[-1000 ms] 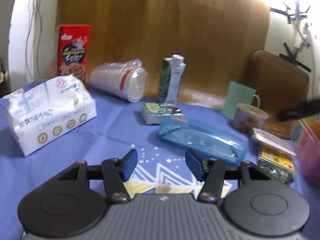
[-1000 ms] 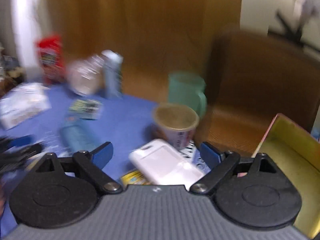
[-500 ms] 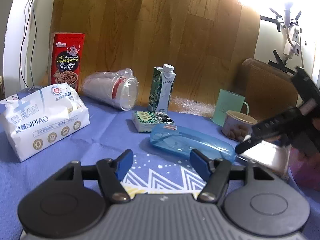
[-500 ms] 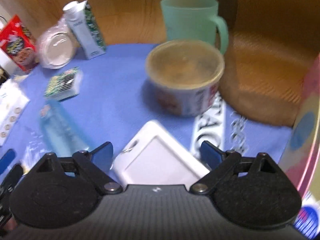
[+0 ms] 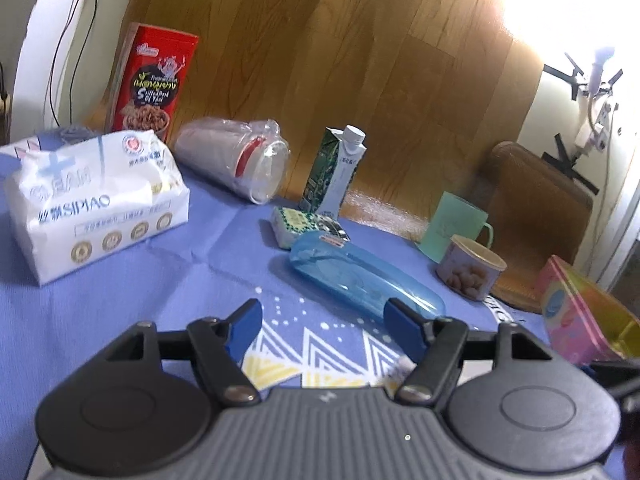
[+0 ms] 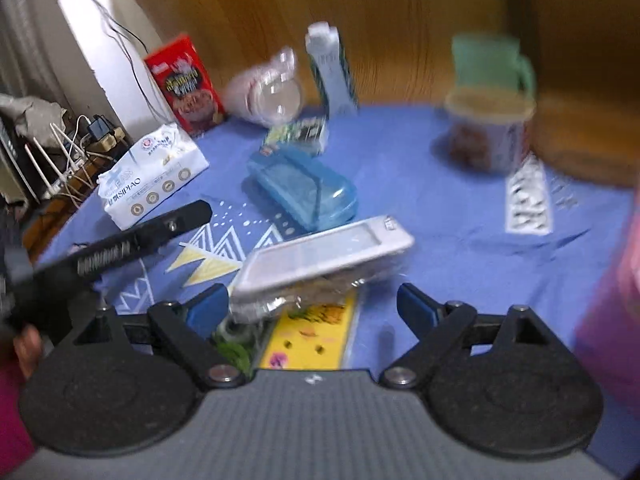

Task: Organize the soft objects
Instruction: 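Grasp the clear white plastic case with the left gripper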

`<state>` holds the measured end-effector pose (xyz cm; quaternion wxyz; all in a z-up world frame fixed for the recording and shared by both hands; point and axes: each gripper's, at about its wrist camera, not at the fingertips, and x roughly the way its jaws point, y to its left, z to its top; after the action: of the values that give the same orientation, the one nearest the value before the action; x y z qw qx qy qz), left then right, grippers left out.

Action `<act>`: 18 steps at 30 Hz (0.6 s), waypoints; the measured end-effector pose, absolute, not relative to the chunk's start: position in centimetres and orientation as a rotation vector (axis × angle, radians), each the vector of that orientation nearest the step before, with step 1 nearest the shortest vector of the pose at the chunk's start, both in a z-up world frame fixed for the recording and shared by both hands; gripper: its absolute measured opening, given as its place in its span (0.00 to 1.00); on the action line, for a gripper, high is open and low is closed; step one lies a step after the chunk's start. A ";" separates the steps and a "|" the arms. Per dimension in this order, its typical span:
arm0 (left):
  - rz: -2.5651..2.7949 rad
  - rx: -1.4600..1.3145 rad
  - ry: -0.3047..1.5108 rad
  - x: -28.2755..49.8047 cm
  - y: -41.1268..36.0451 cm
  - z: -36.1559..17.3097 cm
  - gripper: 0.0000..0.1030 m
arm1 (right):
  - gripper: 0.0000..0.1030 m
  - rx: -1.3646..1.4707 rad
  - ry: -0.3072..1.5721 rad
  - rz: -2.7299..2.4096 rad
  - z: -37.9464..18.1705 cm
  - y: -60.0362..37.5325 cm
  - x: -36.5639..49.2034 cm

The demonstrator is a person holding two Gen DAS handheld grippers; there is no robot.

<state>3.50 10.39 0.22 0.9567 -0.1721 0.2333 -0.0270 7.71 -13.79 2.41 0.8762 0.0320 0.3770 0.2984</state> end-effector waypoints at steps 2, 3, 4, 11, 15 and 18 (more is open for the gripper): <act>-0.079 -0.359 0.478 2.8 10.4 0.4 0.66 | 0.90 0.006 0.717 0.611 2.1 -14.0 5.8; -0.094 -0.361 0.483 2.5 10.2 0.5 0.66 | 0.89 -0.016 0.694 0.608 1.7 -13.9 5.2; -0.106 -0.360 0.490 2.4 10.0 0.6 0.66 | 0.89 -0.036 0.669 0.602 1.3 -13.7 4.8; -0.149 -0.472 0.523 1.9 10.9 2.2 0.66 | 0.80 0.353 0.780 0.648 0.7 -14.8 9.2; -0.148 -0.527 0.524 1.5 11.8 2.4 0.66 | 0.67 0.747 0.918 0.641 -1.5 -16.3 12.8; -0.144 -0.531 0.538 1.3 11.6 2.4 0.66 | 0.26 0.845 0.969 0.604 -2.9 -15.9 14.4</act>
<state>1.30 11.63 2.40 0.9268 -0.2591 0.2625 -0.0704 14.43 -15.94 -2.86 0.7581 0.3880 0.4449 0.2771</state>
